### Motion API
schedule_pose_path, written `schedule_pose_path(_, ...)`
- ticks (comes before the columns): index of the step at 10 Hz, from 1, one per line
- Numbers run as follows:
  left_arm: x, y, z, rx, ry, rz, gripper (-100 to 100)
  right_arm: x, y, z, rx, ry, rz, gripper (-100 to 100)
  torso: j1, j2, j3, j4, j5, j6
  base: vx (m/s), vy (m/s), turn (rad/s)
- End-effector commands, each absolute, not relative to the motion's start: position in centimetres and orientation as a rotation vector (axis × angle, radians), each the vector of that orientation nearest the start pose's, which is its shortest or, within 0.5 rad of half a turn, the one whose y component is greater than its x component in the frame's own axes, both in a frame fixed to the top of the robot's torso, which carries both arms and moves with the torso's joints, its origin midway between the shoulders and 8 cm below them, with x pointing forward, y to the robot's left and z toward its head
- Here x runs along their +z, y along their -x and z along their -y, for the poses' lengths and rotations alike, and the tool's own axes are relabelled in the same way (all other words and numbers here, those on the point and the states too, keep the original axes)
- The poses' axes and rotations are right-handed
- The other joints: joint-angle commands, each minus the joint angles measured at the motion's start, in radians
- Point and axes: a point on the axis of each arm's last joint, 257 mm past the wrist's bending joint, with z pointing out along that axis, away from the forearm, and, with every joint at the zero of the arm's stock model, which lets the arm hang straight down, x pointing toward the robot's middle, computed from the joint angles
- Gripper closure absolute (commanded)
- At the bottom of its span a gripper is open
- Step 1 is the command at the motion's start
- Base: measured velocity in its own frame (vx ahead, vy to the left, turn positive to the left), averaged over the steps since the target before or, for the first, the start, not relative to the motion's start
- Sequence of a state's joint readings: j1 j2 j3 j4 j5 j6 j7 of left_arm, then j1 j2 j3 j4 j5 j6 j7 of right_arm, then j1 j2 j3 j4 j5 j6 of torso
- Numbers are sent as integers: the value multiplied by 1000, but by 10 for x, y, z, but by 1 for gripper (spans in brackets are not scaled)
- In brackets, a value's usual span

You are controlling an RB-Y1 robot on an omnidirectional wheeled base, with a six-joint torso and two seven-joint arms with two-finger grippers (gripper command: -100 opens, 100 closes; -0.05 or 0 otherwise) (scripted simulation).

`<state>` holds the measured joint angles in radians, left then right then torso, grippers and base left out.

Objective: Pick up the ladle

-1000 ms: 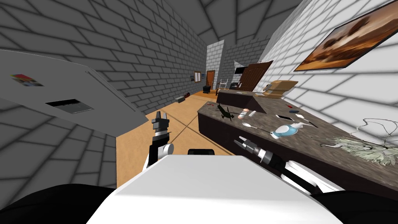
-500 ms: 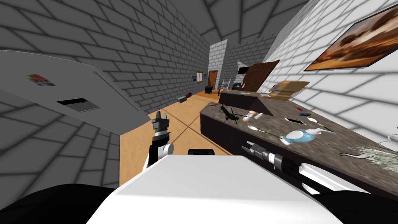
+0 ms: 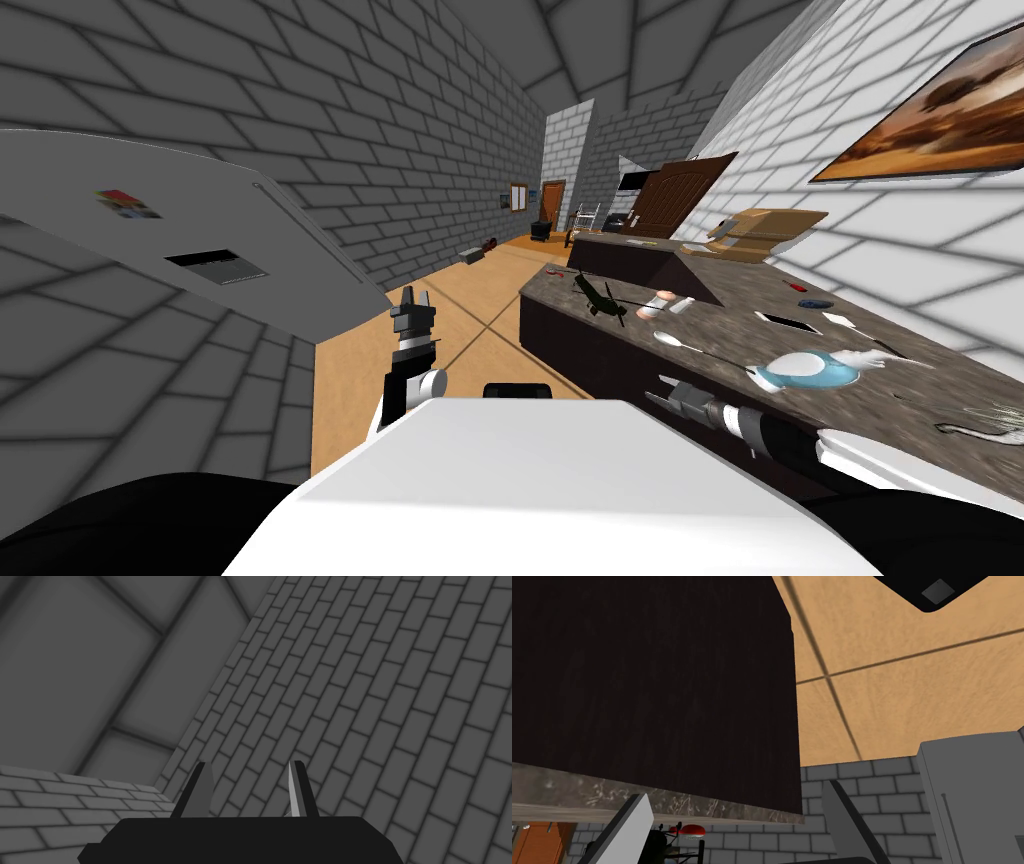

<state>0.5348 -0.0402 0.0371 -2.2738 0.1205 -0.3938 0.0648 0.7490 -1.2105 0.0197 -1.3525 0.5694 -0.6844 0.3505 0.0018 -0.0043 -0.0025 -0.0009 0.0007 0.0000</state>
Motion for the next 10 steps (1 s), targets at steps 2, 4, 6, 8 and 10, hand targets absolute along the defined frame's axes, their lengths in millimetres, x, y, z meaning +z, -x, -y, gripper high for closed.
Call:
schedule_pose_path(2,-11,-352,-316,-1353,897,-570,0,-360,-176,565,49,704,-2417,-100,0,0,0,0,0,0,59,30,57)
schedule_pose_path(4,-11,-352,-316,-1353,897,-570,0,-358,-160,591,-15,766,-2472,-100,1,1,0,0,0,0,54,33,55)
schedule_pose_path(6,-11,-352,-316,-1353,897,-570,0,-351,-134,636,-125,884,-2564,-100,0,1,0,0,0,0,68,24,86)
schedule_pose_path(8,-11,-352,-316,-1353,897,-570,0,-344,-119,660,-186,933,-2612,-100,-1,-1,-1,0,0,0,86,1,72)
schedule_pose_path(10,-11,-352,-316,-1353,897,-570,0,-333,-96,695,-276,1023,-2683,-100,-1,0,0,0,0,0,78,-7,86)
